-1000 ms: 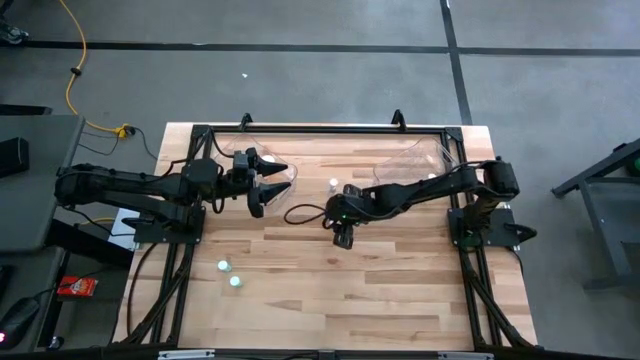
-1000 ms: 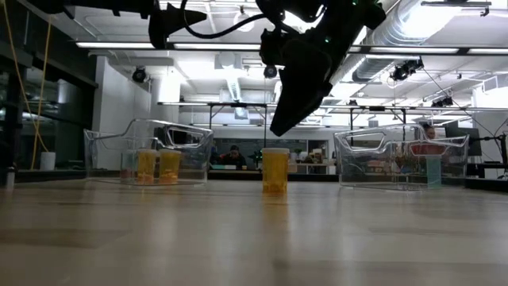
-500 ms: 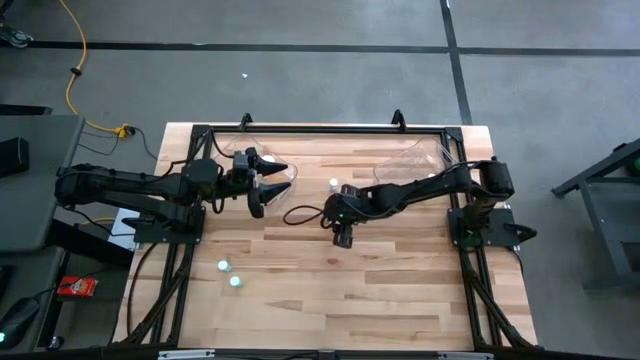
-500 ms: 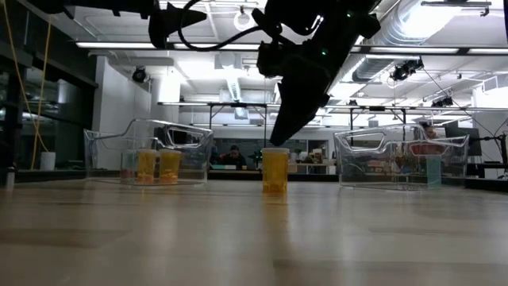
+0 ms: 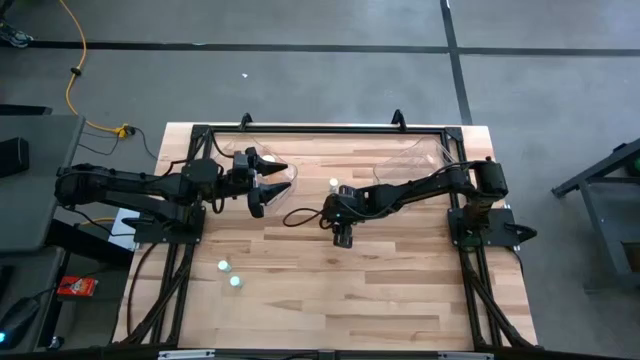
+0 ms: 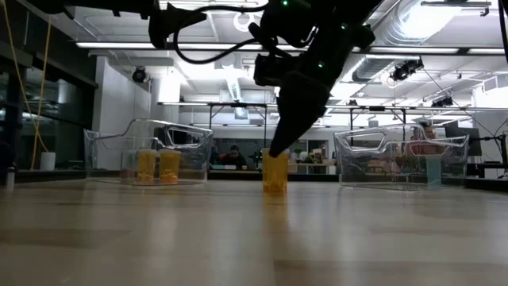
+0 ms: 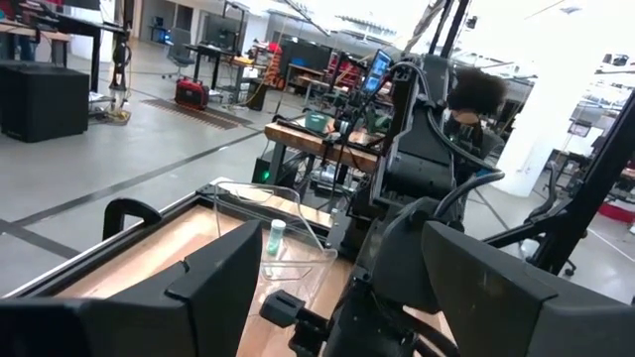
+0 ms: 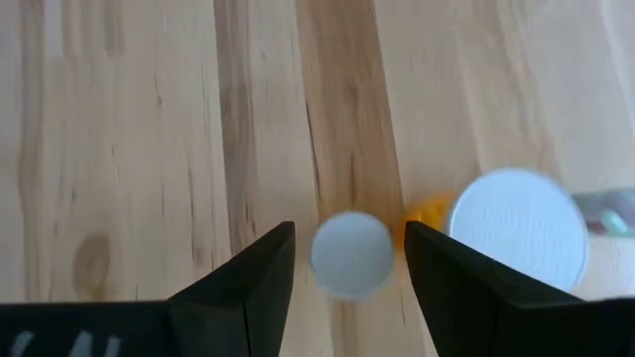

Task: Pick and place medicine bottles into bin by pill shape (circle, oval)
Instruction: Put the orange tablet bottle into the right transparent bin

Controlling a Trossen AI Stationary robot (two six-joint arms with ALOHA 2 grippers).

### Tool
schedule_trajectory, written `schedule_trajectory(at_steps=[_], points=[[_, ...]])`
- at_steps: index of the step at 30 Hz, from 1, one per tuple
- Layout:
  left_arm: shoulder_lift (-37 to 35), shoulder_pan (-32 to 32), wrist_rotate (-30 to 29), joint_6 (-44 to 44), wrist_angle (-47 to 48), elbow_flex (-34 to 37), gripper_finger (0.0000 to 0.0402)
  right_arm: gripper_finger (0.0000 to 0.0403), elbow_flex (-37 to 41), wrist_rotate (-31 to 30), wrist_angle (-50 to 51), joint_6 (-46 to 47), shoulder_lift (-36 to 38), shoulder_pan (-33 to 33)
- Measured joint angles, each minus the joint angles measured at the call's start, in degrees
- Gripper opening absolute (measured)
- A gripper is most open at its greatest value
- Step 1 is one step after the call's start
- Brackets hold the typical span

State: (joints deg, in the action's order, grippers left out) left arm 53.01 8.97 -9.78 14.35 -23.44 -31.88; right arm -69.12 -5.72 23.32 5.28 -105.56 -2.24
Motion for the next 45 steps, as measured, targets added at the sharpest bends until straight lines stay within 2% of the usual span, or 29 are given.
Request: schedule_trajectory(at_steps=[6,17,24,32,40,45], points=[[0.0,0.0,-0.17,-0.02,0.0,0.02,0.0268,0.0181,-0.02,0.09,-0.46,-0.21,0.02,0.0],[0.02,0.0,-0.81,0.0,0.0,0.02,0.0268,0.0116,0.0,0.22,-1.24,1.05,-0.85,0.0],[0.02,0.0,-0.83,0.0,0.02,0.02,0.0268,0.0103,0.0,0.38,-0.8,0.68,-0.1,0.0],[0.0,0.0,-0.7,0.42,1.48,0.02,0.0268,0.0102,0.68,1.19,6.24,-1.14,11.38,0.0],[0.56,-0.04,2.13,-0.22,3.29,0.0,0.0268,0.0101,11.24,0.09,-1.65,5.3,28.94,0.07],[3.63,-0.01,4.68,0.45,0.75,0.0,0.0268,0.0101,12.6,-0.09,-2.42,6.6,35.65,0.11]])
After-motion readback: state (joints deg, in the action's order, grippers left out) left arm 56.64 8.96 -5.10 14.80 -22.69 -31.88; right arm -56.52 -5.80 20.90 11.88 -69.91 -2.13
